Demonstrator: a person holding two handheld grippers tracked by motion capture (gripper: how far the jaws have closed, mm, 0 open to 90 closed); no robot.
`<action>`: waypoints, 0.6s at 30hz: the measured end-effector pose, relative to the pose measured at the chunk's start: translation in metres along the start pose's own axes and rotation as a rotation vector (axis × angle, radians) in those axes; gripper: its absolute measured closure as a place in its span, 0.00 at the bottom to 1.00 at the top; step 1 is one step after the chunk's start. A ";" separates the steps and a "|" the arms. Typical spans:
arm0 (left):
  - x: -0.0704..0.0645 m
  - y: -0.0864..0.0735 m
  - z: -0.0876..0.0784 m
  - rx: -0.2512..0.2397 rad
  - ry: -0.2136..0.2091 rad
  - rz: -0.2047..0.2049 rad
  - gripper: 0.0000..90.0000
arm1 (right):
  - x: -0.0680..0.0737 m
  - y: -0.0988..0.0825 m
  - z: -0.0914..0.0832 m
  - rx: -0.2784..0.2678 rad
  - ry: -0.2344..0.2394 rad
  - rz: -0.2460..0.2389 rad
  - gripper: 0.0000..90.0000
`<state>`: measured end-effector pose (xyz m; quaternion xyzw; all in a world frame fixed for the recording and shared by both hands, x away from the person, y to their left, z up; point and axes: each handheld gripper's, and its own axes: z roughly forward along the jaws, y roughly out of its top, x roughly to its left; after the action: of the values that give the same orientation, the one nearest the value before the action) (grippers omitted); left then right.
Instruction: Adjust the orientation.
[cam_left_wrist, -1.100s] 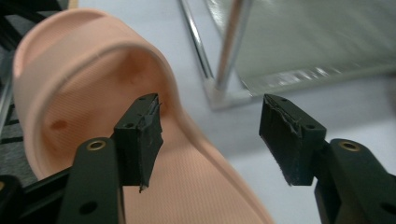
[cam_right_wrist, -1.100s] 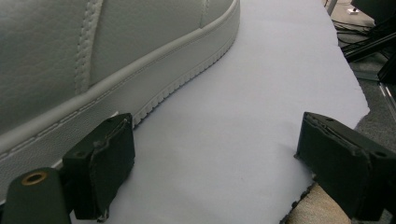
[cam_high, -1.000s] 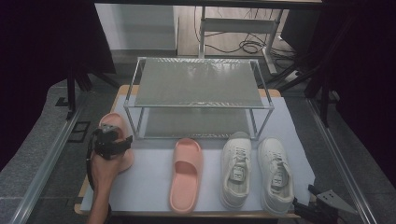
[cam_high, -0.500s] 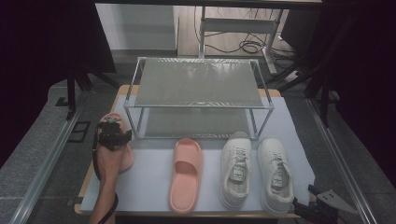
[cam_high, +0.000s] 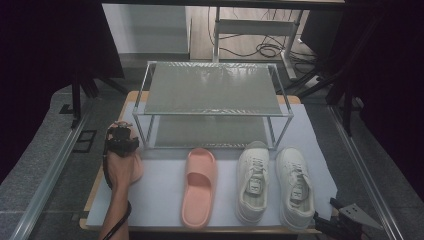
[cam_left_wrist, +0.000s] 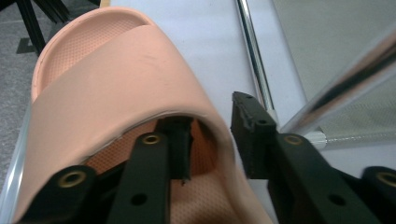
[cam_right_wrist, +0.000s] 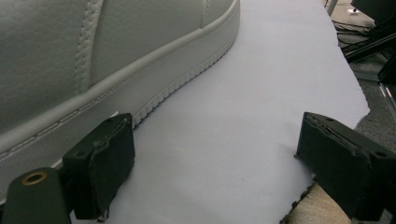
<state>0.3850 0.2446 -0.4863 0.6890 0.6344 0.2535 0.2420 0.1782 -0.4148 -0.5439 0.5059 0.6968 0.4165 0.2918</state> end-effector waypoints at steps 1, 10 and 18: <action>0.001 0.000 0.000 -0.002 -0.001 -0.006 0.77 | 0.000 0.000 0.000 0.000 0.000 0.000 0.13; 0.004 -0.001 -0.001 -0.002 -0.008 -0.016 0.83 | 0.000 0.000 0.000 0.000 0.000 0.000 0.13; 0.015 -0.006 -0.006 -0.017 -0.039 -0.048 0.92 | 0.000 0.000 0.000 0.000 0.000 0.000 0.13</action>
<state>0.3773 0.2602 -0.4846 0.6765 0.6436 0.2393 0.2662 0.1782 -0.4147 -0.5439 0.5060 0.6966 0.4165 0.2919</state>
